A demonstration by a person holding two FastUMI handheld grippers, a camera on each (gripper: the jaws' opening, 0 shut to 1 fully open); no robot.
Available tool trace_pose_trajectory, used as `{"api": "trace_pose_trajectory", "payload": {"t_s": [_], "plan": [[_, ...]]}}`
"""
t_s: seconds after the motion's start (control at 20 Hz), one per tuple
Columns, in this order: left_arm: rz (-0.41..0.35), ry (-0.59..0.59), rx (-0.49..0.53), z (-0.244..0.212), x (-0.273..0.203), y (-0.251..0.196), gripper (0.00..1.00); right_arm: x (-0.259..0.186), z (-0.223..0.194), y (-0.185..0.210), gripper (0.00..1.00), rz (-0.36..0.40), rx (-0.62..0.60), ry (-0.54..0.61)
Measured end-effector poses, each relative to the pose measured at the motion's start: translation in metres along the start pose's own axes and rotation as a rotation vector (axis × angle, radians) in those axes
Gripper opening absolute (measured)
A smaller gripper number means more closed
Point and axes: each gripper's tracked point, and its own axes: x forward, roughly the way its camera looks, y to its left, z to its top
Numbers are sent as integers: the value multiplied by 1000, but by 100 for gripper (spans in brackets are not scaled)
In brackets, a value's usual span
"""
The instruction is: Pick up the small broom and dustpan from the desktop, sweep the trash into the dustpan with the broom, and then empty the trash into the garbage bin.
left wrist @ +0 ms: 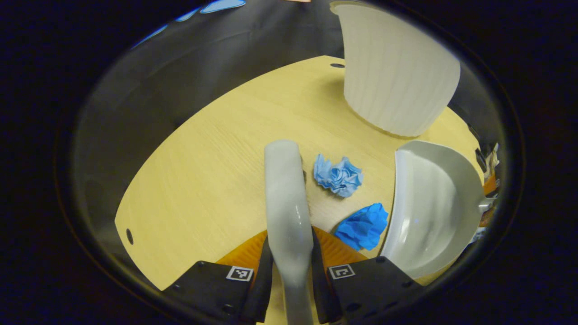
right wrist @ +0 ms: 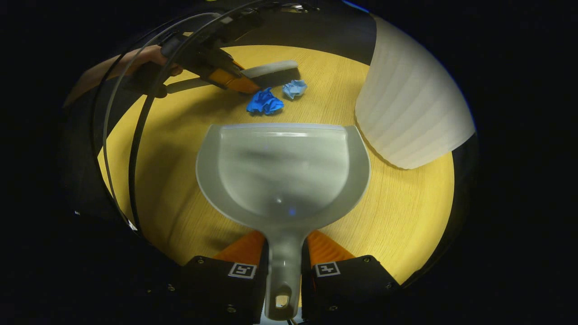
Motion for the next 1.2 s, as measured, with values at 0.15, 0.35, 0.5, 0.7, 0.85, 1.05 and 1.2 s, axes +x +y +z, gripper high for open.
{"api": "trace_pose_trajectory", "payload": {"t_s": [0.15, 0.35, 0.5, 0.7, 0.85, 1.05, 1.2], "plan": [[-62, 8, 61, 5, -5, -13, 48, -3, 8, -1, 33, -4, -4, -7], [-132, 17, 91, 11, -20, -37, 47, -9, 20, 3, 33, -8, -16, -16], [-199, 18, 65, 12, -40, -62, 49, -11, 27, 3, 33, -23, -31, -27], [-242, 26, 61, 10, -60, -104, 49, -16, 33, 5, 33, -26, -27, -50], [-253, 30, 38, 3, -64, -107, 47, -16, 33, 4, 33, -28, -22, -65], [-256, 19, 19, 1, -69, -110, 47, -18, 36, 3, 33, -38, -17, -93], [-281, 14, 1, -5, -75, -124, 47, -27, 40, 3, 33, -45, -9, -115]]}}
